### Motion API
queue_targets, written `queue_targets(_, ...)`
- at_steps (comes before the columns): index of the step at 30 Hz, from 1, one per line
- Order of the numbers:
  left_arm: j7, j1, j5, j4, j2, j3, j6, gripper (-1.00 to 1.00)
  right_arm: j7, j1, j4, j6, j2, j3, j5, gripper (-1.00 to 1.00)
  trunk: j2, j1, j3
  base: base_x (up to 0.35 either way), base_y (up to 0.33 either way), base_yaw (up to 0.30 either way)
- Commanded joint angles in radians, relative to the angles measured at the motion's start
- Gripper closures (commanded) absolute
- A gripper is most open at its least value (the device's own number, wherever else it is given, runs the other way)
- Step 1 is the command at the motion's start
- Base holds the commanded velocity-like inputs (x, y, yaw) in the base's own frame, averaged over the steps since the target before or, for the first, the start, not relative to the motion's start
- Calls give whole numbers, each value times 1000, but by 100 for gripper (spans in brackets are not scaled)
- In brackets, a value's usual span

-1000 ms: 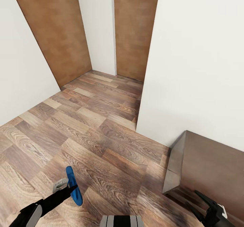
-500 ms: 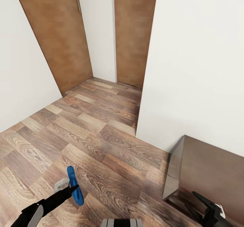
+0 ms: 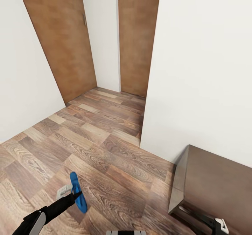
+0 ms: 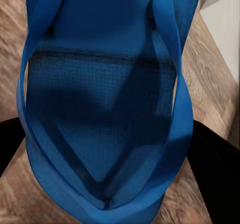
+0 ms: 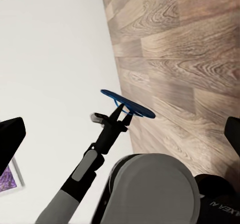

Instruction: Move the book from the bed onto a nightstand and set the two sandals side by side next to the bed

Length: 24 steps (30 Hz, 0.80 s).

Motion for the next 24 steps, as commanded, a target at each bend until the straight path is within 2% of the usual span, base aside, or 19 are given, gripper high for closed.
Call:
queue_targets(1, -3, 0, 7, 0, 0, 2, 9, 100, 1, 0, 1, 5, 0, 0, 0, -100, 0, -1, 3, 0, 0, 0)
queue_targets(9, -3, 0, 7, 0, -1, 2, 9, 100, 0, -1, 24, 4, 0, 0, 2, -100, 2, -4, 34, 0, 0, 0)
queue_targets(15, -3, 0, 7, 0, -1, 2, 9, 100, 0, -1, 64, -39, 1, -1, 2, -100, 3, -7, 57, 0, 0, 0)
queue_targets(24, -3, 0, 7, 0, -2, 1, 9, 100, -1, 0, 80, -46, 1, 0, 2, -100, 5, -11, 92, 0, 0, 0)
